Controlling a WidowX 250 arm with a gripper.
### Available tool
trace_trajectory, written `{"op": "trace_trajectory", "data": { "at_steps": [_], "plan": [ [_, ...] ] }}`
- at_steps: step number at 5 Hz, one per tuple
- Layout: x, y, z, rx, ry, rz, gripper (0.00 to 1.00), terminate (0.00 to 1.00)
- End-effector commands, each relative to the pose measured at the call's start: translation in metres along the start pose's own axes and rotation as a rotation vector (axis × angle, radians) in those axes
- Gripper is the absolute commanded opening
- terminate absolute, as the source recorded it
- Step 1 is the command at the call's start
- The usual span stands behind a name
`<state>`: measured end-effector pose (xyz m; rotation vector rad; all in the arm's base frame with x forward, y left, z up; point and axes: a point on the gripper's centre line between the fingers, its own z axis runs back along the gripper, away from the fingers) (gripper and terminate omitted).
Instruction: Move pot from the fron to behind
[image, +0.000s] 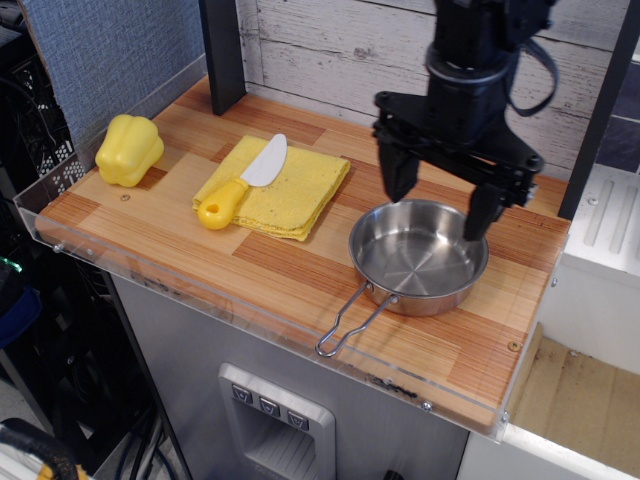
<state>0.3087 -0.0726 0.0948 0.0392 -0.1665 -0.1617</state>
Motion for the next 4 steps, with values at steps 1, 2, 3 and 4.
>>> {"op": "trace_trajectory", "data": {
  "at_steps": [1, 2, 3, 4],
  "plan": [
    [0.0026, 0.0165, 0.02, -0.061, -0.004, 0.043, 1.0, 0.0],
    [0.0042, 0.0199, 0.0203, -0.054, 0.023, 0.008, 1.0, 0.0],
    [0.0014, 0.0242, 0.0138, 0.012, 0.162, 0.014, 1.0, 0.0],
    [0.0014, 0.0242, 0.0138, 0.012, 0.162, 0.014, 1.0, 1.0]
  ]
}}
